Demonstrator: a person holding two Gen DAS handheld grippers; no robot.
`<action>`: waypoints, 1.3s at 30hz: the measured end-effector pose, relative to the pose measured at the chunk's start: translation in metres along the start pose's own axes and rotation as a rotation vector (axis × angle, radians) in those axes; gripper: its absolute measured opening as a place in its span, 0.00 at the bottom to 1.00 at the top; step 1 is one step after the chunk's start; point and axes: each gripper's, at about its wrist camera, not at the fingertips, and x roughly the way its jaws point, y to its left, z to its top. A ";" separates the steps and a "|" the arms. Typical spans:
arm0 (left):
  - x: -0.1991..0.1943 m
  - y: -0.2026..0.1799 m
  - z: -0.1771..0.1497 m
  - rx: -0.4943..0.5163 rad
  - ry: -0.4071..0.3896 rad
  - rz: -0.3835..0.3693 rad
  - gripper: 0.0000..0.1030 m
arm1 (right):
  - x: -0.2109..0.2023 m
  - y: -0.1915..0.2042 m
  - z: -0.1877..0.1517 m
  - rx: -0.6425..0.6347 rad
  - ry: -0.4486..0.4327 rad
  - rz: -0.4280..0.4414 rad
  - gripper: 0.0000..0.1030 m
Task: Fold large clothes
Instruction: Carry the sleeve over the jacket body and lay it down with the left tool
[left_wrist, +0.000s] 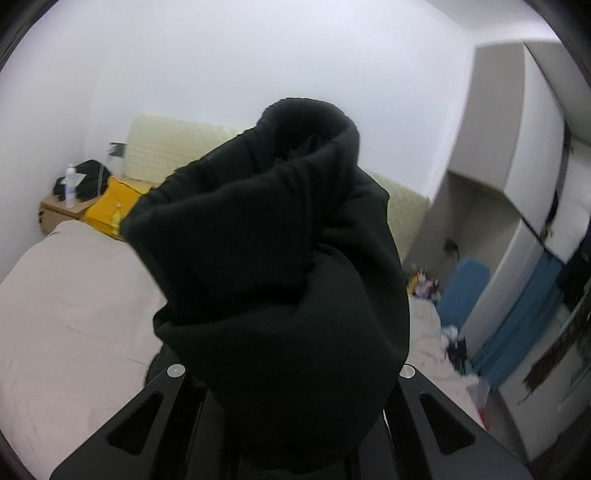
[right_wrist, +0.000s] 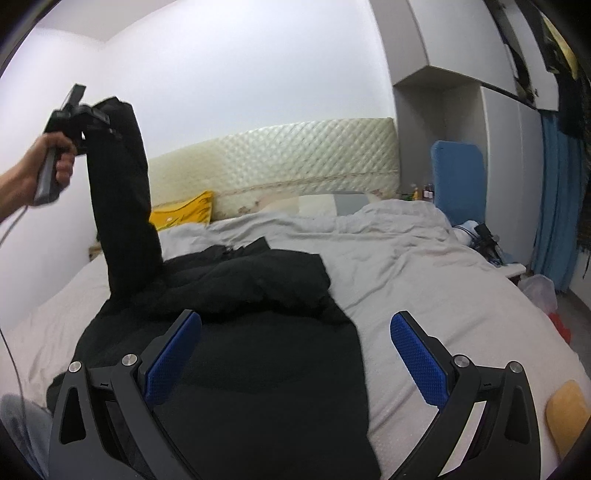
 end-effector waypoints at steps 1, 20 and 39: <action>0.010 -0.014 -0.007 0.011 0.014 -0.008 0.07 | 0.000 -0.005 0.001 0.013 0.000 -0.002 1.00; 0.174 -0.135 -0.196 0.274 0.280 -0.061 0.09 | 0.020 -0.022 -0.009 0.075 0.036 0.019 1.00; 0.230 -0.116 -0.251 0.330 0.384 0.017 0.13 | 0.040 -0.026 -0.018 0.098 0.082 0.036 1.00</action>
